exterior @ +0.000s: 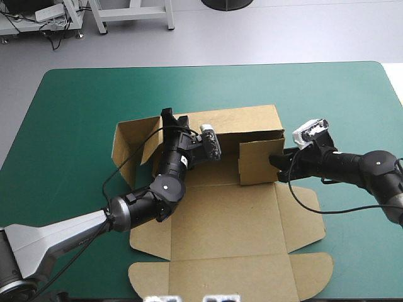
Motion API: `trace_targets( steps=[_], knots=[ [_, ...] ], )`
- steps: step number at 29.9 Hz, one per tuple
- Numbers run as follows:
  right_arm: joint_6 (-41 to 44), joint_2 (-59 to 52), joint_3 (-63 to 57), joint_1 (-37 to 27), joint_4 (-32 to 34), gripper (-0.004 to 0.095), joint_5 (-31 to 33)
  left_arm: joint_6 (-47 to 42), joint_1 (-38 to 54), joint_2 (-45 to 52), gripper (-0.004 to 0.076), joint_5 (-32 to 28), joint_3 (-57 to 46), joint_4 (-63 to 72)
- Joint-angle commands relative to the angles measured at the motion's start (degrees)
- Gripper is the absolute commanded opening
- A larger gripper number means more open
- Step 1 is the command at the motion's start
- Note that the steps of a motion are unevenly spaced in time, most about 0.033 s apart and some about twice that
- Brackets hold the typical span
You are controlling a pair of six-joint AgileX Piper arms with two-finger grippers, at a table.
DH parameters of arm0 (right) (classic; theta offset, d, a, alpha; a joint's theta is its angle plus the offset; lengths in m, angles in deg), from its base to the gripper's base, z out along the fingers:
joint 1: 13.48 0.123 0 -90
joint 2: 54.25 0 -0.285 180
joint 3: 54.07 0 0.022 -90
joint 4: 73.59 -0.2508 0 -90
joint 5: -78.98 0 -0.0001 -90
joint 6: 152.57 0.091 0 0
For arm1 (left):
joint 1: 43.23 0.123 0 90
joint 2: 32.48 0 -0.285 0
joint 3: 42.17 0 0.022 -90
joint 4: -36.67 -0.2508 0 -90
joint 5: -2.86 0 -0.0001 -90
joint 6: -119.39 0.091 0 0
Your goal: Fold the box
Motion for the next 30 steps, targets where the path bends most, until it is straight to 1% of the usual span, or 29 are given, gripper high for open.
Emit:
trace_targets(
  steps=[1,5,9,11,13,14,16,17,21,25,28,30],
  knots=[
    [-1.81,-1.20,1.48,0.30,-6.31,0.0396,-4.35,-1.82,-0.24,2.31,-0.0009,-0.98,1.40,-1.98],
    [-1.93,0.20,1.37,0.30,-6.88,0.0396,-5.29,-1.82,-0.24,2.31,-0.0009,-2.20,1.40,-2.45],
    [-2.79,2.23,1.37,0.30,-9.30,0.0393,-5.40,-1.82,-0.24,2.31,-0.0009,-2.31,1.40,-2.85],
    [-3.86,3.51,1.37,0.30,-10.40,0.0365,-5.55,-1.82,-0.24,2.31,-0.0009,-2.31,1.40,-2.85],
    [-5.26,4.50,1.37,0.30,-10.84,0.0299,-5.80,-1.82,-0.24,2.31,-0.0009,-2.43,1.40,-2.85],
    [-6.40,4.86,1.37,0.30,-10.84,0.0240,-5.80,-1.82,-0.24,2.31,-0.0009,-2.44,1.40,-2.85],
    [-7.11,5.29,1.37,0.30,-10.84,0.0092,-5.80,-1.82,-0.24,2.31,-0.0009,-2.44,1.40,-3.01],
    [-7.23,5.29,1.37,0.30,-10.84,-0.0001,-6.03,-1.82,-0.24,2.31,-0.0009,-2.44,1.40,-3.29],
    [-7.60,5.29,1.37,0.30,-10.84,0.0002,-6.42,-1.82,-0.24,2.31,-0.0008,-2.18,1.40,-3.54],
    [-7.60,5.29,1.37,0.30,-10.75,0.0002,-5.63,-1.56,-0.24,1.61,0.0000,-0.10,1.52,-3.54],
    [-7.50,5.29,1.37,0.30,-10.75,0.0002,-5.50,-0.05,-0.14,0.94,0.0046,0.56,1.61,-3.54],
    [-7.50,5.29,1.37,0.30,-10.75,0.0002,-5.50,0.06,-0.02,0.41,0.0100,0.56,1.61,-3.54]
  ],
)
